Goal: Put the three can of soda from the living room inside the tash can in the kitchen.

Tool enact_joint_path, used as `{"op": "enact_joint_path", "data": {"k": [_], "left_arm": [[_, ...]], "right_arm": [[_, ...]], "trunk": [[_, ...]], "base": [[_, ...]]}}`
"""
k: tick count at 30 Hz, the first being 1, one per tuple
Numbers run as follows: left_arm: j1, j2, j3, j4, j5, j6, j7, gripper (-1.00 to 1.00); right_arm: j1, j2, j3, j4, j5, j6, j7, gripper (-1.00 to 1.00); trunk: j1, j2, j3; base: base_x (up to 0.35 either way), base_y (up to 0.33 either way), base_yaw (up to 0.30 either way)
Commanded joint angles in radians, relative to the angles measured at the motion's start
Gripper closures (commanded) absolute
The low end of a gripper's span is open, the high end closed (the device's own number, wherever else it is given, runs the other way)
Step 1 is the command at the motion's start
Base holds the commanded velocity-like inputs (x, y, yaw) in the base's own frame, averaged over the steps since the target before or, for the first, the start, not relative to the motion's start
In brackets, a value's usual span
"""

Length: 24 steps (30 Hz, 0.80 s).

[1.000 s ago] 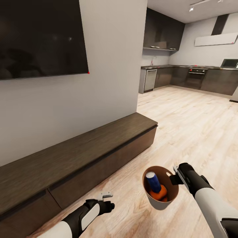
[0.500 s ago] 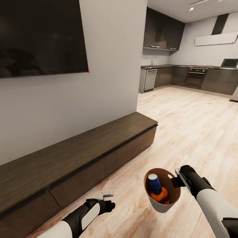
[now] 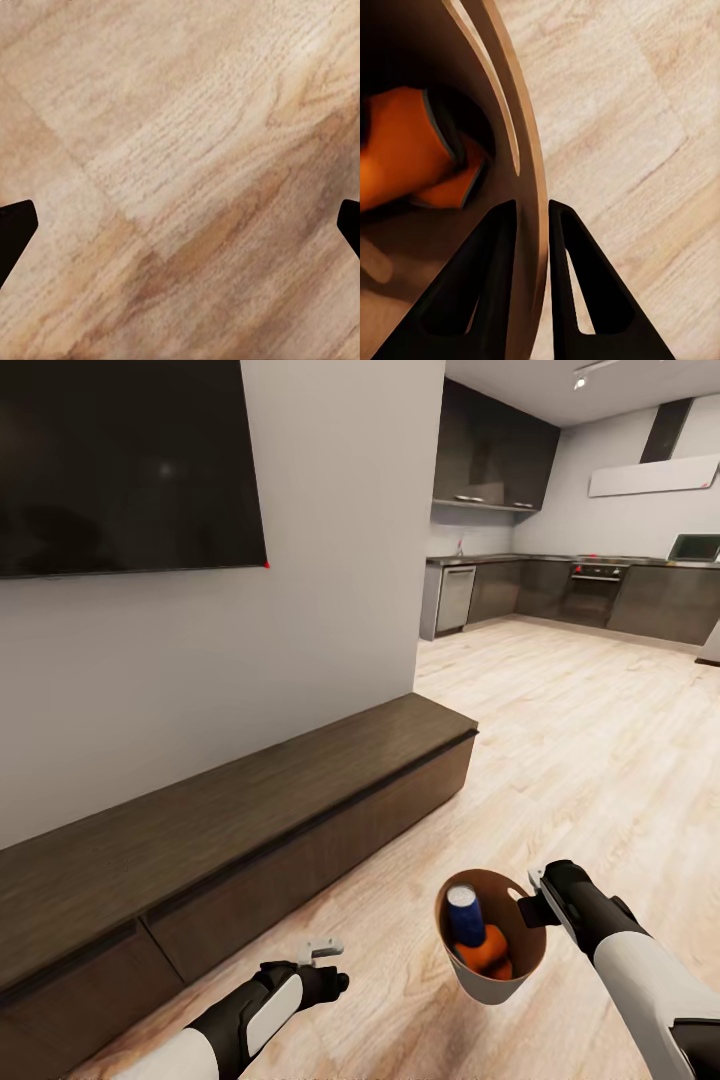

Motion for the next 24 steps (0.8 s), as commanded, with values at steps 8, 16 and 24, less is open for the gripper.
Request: {"op": "enact_joint_path", "data": {"k": [8, 16, 24], "left_arm": [[0.0, 0.0, -0.001, -0.001, 0.0, -0.001, 0.0, -1.0], [0.0, 0.001, -0.001, -0.028, 0.0, 0.0, -0.001, -1.0], [0.0, 0.001, -0.003, -0.043, 0.0, 0.001, 0.0, -1.0]], "right_arm": [[0.0, 0.0, 0.001, 0.0, -0.008, -0.013, 0.003, 1.0], [0.0, -0.001, 0.001, 0.0, -0.008, -0.035, 0.004, 1.0], [0.0, -0.001, 0.001, 0.0, -0.008, -0.038, 0.005, 1.0]], "trunk": [[0.019, -0.035, -0.016], [0.035, -0.063, -0.036], [0.037, -0.065, -0.055]], "base": [[0.0, 0.0, 0.0], [0.0, 0.0, 0.0], [0.0, 0.0, 0.0]]}}
